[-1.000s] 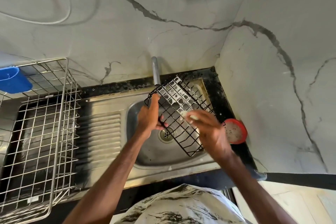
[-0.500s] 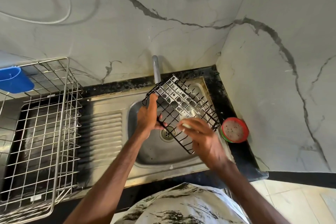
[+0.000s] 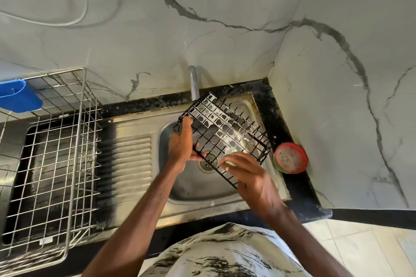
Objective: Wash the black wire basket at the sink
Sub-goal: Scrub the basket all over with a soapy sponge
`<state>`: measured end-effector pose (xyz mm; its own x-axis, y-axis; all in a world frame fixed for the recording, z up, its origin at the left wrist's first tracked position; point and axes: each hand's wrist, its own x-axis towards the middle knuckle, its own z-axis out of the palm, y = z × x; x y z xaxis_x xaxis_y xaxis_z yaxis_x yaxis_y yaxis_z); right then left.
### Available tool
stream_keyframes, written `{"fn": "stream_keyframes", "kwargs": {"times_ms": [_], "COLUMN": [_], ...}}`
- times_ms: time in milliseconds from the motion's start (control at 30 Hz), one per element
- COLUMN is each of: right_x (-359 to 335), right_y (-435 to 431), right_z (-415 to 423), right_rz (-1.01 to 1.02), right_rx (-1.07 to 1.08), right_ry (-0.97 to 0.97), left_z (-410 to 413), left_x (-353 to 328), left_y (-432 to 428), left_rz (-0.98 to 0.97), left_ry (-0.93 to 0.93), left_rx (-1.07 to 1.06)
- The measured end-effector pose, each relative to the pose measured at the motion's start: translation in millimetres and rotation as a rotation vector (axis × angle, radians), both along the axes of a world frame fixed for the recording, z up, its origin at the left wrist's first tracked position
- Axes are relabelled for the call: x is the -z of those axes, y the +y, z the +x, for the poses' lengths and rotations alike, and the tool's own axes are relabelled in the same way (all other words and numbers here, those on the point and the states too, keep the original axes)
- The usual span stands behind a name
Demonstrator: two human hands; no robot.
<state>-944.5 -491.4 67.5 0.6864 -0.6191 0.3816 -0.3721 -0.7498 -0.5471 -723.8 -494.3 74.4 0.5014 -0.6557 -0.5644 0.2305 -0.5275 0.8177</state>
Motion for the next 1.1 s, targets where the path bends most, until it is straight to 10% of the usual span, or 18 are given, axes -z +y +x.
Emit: {"fn": "stream_keyframes", "kwargs": {"times_ms": [233, 567, 900, 1100], "right_x": [5, 8, 4, 18], "right_y": [-80, 9, -69, 16], "right_z": [-22, -35, -48, -45], "right_rz": [0.02, 0.064, 0.052, 0.146], "right_rx": [0.324, 0.027, 0.362, 0.168], "right_ry": [-0.023, -0.018, 0.012, -0.002], "left_z": [-4, -7, -13, -15], "left_x": [1, 1, -1, 3], "left_y": [4, 3, 5, 9], "left_rz": [0.043, 0.036, 0.017, 0.038], "left_ry": [0.032, 0.041, 0.047, 0.047], "left_rx": [0.016, -0.01, -0.019, -0.054]}}
